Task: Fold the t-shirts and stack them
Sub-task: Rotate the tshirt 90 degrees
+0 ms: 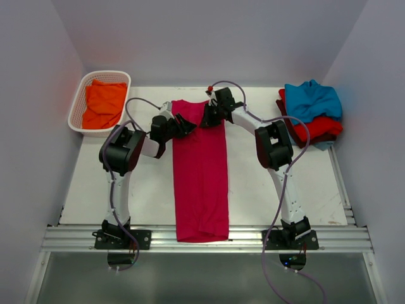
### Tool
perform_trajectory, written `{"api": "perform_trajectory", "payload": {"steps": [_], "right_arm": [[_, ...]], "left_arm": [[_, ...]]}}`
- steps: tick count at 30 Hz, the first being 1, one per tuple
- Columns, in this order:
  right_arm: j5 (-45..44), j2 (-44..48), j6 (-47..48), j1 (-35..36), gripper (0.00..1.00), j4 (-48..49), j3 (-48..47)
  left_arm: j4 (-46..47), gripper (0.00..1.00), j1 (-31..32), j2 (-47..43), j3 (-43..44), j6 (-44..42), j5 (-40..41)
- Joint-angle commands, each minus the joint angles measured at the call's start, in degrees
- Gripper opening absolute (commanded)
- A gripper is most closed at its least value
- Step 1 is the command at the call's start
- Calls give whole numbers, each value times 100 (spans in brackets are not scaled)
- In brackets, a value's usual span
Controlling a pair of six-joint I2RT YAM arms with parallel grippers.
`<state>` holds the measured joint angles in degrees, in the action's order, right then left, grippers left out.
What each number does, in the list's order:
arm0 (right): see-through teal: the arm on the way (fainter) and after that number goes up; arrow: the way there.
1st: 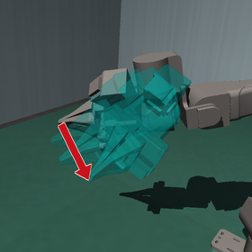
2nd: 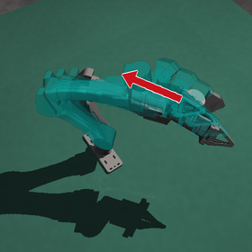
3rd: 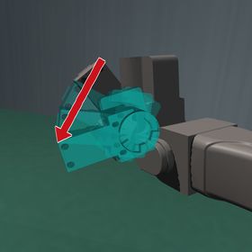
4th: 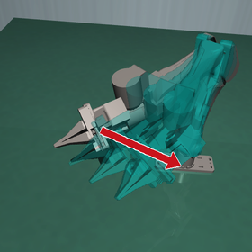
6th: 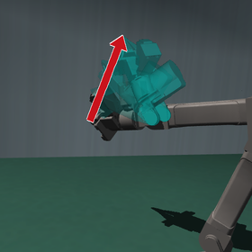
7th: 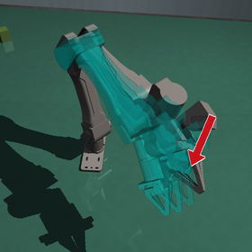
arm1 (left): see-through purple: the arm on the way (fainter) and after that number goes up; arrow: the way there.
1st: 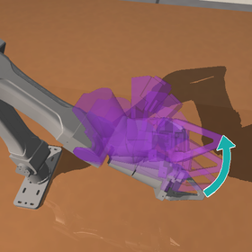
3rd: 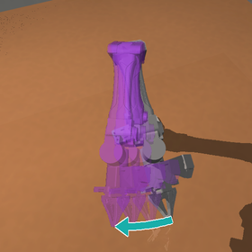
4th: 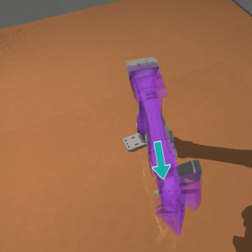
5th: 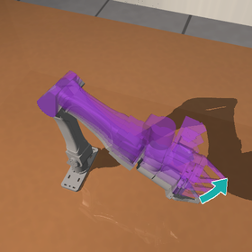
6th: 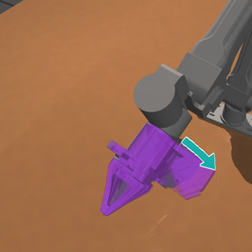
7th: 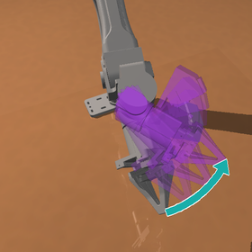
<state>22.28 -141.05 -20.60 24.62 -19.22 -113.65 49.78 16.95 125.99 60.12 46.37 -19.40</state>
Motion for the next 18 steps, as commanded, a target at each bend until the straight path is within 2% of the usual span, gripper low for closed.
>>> {"api": "perform_trajectory", "payload": {"steps": [1, 4, 11, 16, 18], "right_arm": [[-251, 17, 83, -98, 6, -380, 185], [-224, -10, 65, -98, 6, -372, 185], [-216, -1, 65, -98, 5, -363, 211], [-224, 25, 65, -115, 5, -337, 238], [-216, 17, 65, -107, 5, -345, 238]], "left_arm": [[357, 49, -16, -329, -263, -14, -152], [541, 46, -16, -566, -492, -58, -143], [682, 43, -51, -515, -554, 4, -170], [-502, 42, -52, -532, -308, -172, 418], [-583, 42, -51, -585, -316, -224, 612]]}}
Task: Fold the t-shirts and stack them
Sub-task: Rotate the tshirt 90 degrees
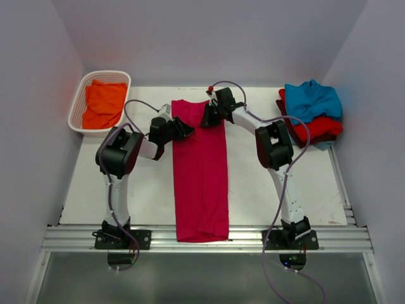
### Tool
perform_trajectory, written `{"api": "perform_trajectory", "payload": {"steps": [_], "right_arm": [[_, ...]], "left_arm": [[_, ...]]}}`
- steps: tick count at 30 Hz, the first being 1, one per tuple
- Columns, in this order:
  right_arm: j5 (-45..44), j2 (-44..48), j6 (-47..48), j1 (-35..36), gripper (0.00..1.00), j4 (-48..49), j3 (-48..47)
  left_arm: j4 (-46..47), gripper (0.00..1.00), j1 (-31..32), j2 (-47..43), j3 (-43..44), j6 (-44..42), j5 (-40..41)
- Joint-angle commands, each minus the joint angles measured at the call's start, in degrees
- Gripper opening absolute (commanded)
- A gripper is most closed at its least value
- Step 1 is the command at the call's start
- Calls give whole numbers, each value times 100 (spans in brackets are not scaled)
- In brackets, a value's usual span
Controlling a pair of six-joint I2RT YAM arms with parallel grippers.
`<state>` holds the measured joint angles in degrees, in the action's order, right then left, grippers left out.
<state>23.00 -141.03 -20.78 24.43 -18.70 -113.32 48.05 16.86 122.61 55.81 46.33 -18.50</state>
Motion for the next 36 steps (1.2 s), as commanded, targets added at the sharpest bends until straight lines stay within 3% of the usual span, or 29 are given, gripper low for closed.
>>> {"api": "perform_trajectory", "payload": {"steps": [1, 9, 21, 27, 31, 36], "right_arm": [[-288, 14, 82, -87, 5, -389, 196], [-288, -12, 82, -96, 5, -415, 187], [-279, -30, 91, -113, 4, -433, 178], [-270, -56, 82, -131, 3, -433, 161], [-270, -65, 82, -131, 3, -433, 161], [-253, -109, 82, -131, 2, -442, 143]], "left_arm": [[-524, 42, -43, -246, 149, -247, 567], [-719, 41, -51, -9, 439, -282, 892], [291, 40, -69, 659, 844, 61, 304], [441, 38, -69, 581, 669, 96, 136], [442, 34, -69, 308, 422, 61, 163], [415, 18, -69, -52, 185, -18, 259]]}}
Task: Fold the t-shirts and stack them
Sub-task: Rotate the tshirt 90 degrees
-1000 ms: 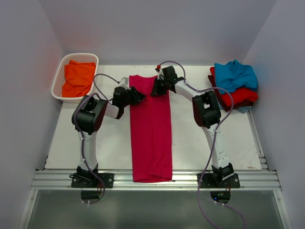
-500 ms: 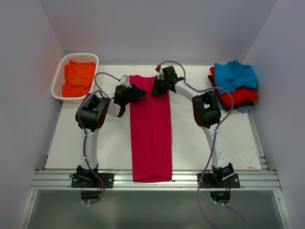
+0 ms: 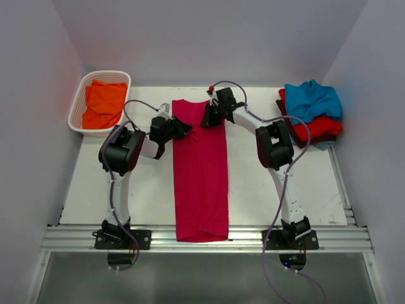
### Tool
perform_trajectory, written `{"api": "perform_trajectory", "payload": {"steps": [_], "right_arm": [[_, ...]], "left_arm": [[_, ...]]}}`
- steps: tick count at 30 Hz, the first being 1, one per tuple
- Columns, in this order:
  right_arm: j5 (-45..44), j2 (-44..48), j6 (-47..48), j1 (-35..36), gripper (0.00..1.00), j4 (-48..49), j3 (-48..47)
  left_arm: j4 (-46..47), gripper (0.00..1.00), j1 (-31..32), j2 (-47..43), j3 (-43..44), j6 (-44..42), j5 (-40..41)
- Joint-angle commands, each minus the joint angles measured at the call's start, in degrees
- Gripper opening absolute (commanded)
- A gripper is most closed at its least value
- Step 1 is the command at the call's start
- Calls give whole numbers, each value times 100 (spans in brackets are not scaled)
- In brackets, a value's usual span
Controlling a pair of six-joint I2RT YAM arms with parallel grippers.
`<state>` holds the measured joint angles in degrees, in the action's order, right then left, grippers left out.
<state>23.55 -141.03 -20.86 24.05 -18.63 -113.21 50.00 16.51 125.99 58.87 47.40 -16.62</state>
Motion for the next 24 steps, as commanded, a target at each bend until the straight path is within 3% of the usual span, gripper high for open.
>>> {"api": "perform_trajectory", "payload": {"steps": [1, 11, 14, 20, 24], "right_arm": [[-307, -126, 91, -94, 2, -448, 115], [-290, -126, 82, -111, 2, -431, 141], [-290, -118, 82, -103, 2, -439, 141], [-307, -126, 82, -111, 2, -448, 141], [-298, -144, 82, -111, 2, -439, 132]], "left_arm": [[230, 15, -43, -418, -130, -125, 63], [37, 7, -43, -567, -113, -143, 27], [-849, 8, -60, -655, 377, -265, 63], [-3553, 21, -113, -997, 1449, -600, 414], [-4164, 23, -201, -1226, 1733, -653, 511]]}}
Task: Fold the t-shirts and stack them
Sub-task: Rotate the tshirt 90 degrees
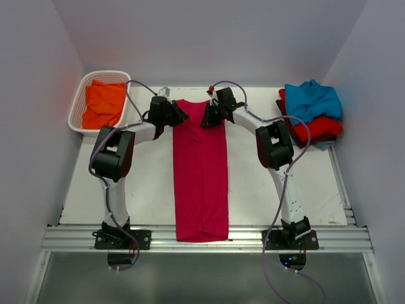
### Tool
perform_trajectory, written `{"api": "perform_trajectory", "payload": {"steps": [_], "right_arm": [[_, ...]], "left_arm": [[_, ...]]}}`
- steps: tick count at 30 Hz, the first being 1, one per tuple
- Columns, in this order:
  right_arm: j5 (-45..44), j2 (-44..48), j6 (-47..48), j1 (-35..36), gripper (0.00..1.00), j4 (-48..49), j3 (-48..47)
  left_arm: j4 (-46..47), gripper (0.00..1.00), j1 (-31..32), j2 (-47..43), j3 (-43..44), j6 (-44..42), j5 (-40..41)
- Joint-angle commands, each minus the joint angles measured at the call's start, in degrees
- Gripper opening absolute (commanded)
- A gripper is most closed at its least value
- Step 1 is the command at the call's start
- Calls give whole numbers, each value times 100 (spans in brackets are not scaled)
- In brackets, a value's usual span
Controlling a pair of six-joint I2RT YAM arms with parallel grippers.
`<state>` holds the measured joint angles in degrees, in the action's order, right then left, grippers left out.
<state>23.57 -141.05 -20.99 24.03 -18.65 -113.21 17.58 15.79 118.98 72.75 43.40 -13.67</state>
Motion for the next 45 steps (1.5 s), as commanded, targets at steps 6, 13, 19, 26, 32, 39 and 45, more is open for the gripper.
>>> {"api": "perform_trajectory", "payload": {"steps": [6, 13, 19, 26, 32, 39, 45], "right_arm": [[-301, -124, 95, -109, 1, -446, 141], [-248, -19, 104, -109, 29, -446, 185], [507, 1087, -10, -109, 63, 555, 984], [447, 1485, -80, -127, 34, 451, 827], [16, 747, -572, -363, 0, 372, 178], [-256, -369, -756, -513, 0, -235, -1482], [-362, -827, -915, -549, 0, -192, -1556]], "left_arm": [[-1310, 22, -199, -832, 529, -323, 216], [-609, 31, -208, -955, 197, -323, -213], [1053, 51, -191, -1219, -788, -191, -627], [1598, 50, -138, -869, -544, -121, -1190], [2476, 22, 20, -219, -140, 195, -1866], [2882, 7, 126, 696, 432, 696, -2140], [3119, 6, 249, 1224, 652, 1004, -2061]]}}
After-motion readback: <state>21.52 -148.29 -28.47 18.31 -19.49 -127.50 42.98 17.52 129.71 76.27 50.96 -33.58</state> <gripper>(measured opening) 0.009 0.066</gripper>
